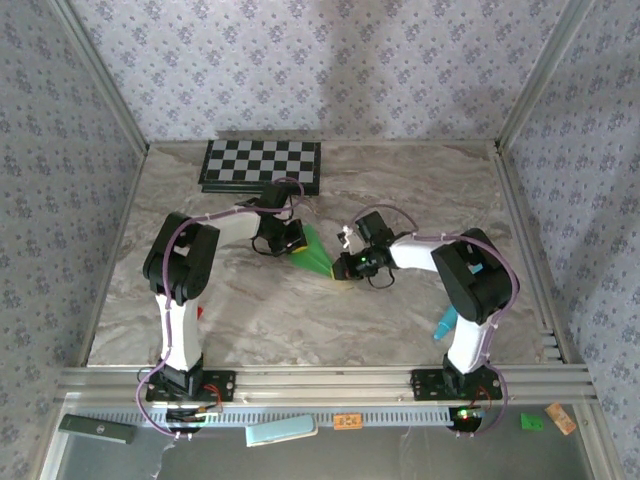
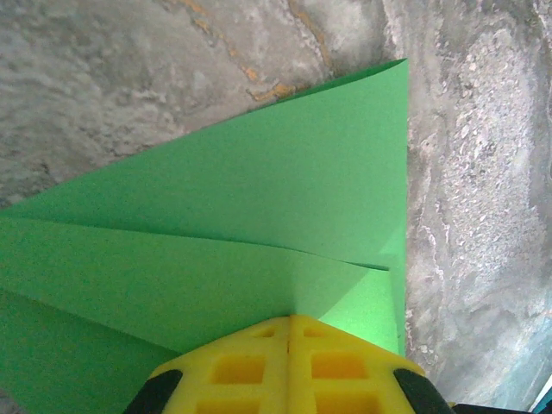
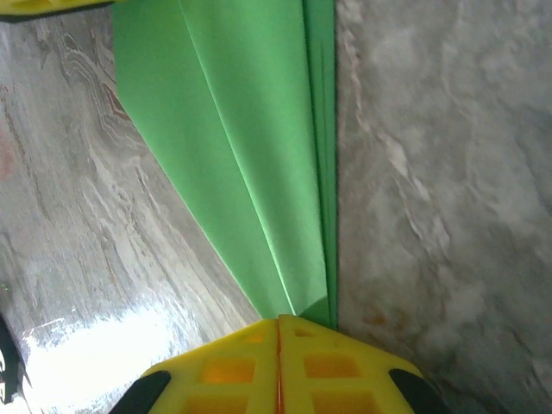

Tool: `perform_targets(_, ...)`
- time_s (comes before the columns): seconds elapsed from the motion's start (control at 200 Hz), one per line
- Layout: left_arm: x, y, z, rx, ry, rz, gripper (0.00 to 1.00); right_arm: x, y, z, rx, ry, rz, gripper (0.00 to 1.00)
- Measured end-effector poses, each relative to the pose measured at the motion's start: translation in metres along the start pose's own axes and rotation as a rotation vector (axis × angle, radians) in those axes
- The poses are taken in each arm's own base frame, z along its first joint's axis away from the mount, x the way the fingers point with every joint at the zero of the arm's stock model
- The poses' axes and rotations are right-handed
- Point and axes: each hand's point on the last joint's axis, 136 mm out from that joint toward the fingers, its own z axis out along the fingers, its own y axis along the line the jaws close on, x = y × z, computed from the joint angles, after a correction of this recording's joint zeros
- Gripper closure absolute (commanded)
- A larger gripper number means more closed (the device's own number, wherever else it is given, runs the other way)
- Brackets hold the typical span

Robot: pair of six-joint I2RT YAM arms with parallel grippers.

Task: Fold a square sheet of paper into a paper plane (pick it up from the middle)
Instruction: Fourth fold the wing at the center of the table.

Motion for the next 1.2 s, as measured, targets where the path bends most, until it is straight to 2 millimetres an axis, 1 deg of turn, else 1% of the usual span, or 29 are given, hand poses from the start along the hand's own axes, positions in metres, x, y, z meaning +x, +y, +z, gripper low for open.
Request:
perform_targets(0.185, 0.000, -0.001, 0.000, 0.008, 0.004, 0.007, 1.00, 0.014, -0.004, -0.012, 0.017, 0.014, 0.039, 0.90)
perform_targets(0.25, 0.000, -0.001, 0.000, 0.010, 0.006, 0.011, 1.00, 0.014, -0.003, -0.017, 0.024, 0.007, 0.040, 0.90)
perform_targets(0.355, 0.000, -0.001, 0.000, 0.011, 0.006, 0.015, 1.00, 0.002, 0.007, -0.026, 0.018, -0.033, 0.014, 0.90)
perform_targets(0.485, 0.000, -0.002, 0.000, 0.013, 0.007, 0.015, 1.00, -0.032, 0.024, -0.029, 0.003, -0.086, -0.033, 0.91)
perform_targets(0.595, 0.001, -0.002, 0.000, 0.015, 0.010, 0.015, 1.00, -0.060, 0.037, -0.018, -0.005, -0.104, -0.072, 0.94)
perform_targets(0.675, 0.001, -0.002, 0.000, 0.015, 0.011, 0.015, 1.00, -0.069, 0.040, -0.004, -0.005, -0.092, -0.087, 0.96)
perform_targets(0.795, 0.001, -0.002, 0.001, 0.015, 0.011, 0.015, 1.00, -0.068, 0.037, 0.016, 0.005, -0.049, -0.080, 1.00)
perform_targets(0.87, 0.001, -0.002, 0.001, 0.016, 0.011, 0.015, 1.00, -0.064, 0.032, 0.024, 0.015, -0.028, -0.071, 1.00)
perform_targets(1.034, 0.001, -0.002, 0.001, 0.015, 0.011, 0.015, 1.00, -0.060, 0.022, 0.033, 0.034, -0.009, -0.044, 1.00)
perform_targets(1.204, 0.001, -0.002, 0.001, 0.014, 0.011, 0.015, 1.00, -0.059, 0.018, 0.033, 0.033, -0.012, -0.023, 1.00)
